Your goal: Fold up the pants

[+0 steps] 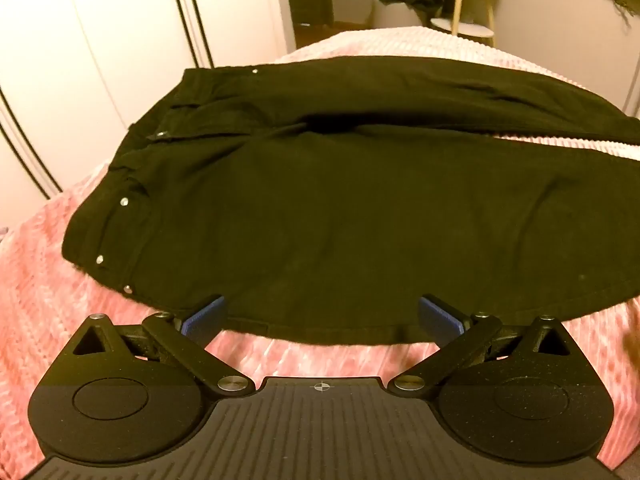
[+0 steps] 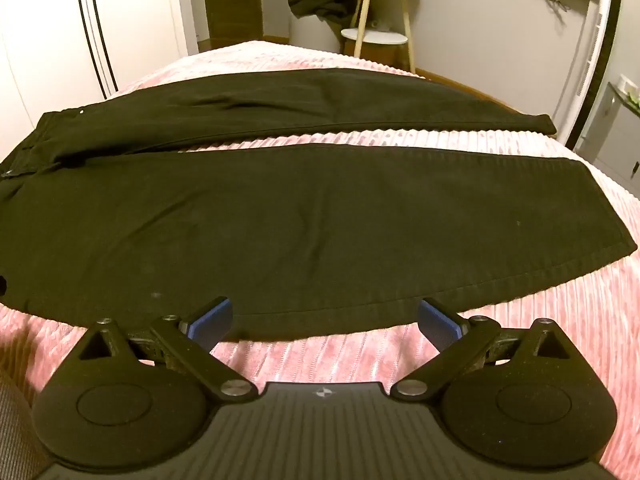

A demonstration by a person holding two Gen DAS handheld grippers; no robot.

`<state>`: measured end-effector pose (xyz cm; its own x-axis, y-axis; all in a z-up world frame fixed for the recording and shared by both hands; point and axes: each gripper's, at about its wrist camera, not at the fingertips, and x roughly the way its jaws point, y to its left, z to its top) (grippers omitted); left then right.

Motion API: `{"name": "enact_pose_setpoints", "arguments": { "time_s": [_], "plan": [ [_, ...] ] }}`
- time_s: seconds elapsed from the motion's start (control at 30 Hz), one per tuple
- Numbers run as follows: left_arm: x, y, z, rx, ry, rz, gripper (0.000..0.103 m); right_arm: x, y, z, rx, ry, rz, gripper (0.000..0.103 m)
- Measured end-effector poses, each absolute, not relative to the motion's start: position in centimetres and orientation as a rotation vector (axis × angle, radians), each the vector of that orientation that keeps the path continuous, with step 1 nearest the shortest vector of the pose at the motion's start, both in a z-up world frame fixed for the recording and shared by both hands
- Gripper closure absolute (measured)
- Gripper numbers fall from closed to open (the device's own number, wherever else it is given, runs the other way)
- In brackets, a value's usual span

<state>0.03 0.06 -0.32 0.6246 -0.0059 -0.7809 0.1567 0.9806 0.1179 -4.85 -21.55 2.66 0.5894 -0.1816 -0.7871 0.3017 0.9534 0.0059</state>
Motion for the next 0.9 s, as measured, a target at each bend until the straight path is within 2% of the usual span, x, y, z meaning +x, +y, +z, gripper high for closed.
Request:
{"name": "enact_pose_setpoints", "arguments": {
  "time_s": [0.9],
  "plan": [
    [-0.14,0.34,-0.95,0.18,0.901,-0.087,0.0,-4.86,-22.14,2.4,0.177,0.899,-0.287,0.004]
  ]
}}
